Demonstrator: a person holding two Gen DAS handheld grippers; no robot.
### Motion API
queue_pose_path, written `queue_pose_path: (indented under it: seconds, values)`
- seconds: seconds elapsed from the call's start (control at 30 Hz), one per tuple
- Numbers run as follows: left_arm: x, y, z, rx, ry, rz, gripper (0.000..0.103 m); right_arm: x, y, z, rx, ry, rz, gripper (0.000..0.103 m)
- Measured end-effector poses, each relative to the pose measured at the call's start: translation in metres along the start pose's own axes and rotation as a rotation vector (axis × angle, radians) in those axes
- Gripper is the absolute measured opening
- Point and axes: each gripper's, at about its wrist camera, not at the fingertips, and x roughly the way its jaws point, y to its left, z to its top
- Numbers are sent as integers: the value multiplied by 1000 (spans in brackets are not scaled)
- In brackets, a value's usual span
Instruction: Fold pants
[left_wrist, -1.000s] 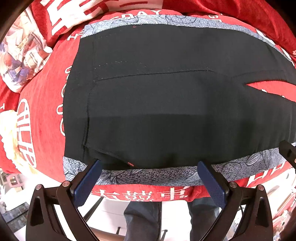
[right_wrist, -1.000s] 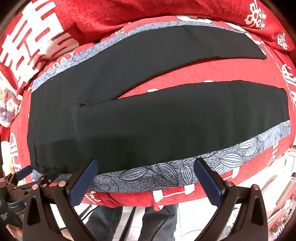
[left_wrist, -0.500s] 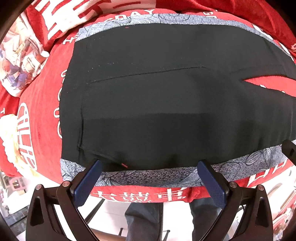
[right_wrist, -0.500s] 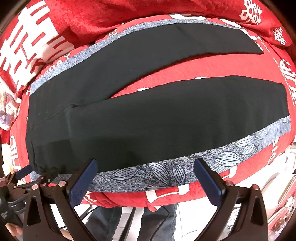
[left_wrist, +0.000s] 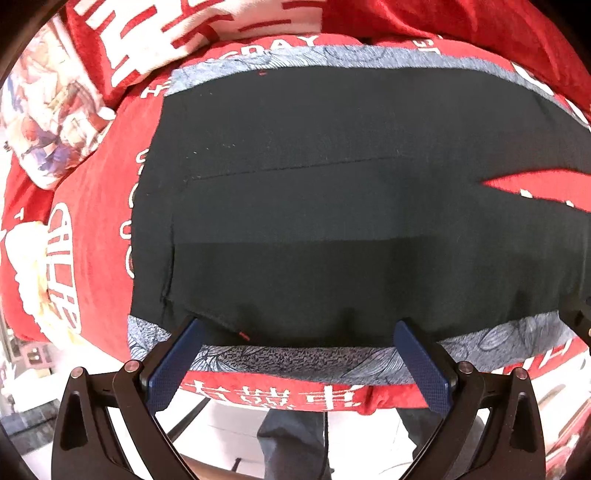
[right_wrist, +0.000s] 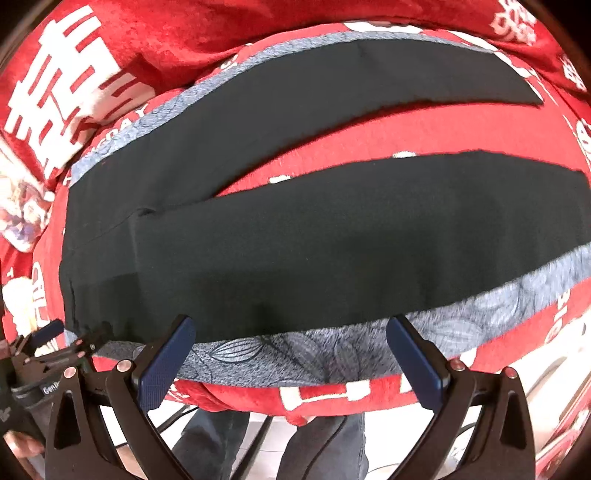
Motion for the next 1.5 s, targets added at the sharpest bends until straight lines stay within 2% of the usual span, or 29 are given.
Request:
queue_pose_path:
  seconds: [0.23,0.3,0.47,0.97,1.5]
  values:
    - [-13,2,-3,-100,-17,-8,103,-5,-10,18,-99,2,-16,103]
    - [-13,6,-8,-118,-4,-31,103,-5,-12,21,-121,6,-37,103]
    - [-8,9,-19,-133,12,-26,103,-4,-11,22,-150,9,-65,103]
    - [3,40,-40,-165,-4,-52,103,2,-4,10,-154,-23,-128,103]
    - [15,61,-48,-170,-15,-69,103,7,4,1,-122,-41,-97,103]
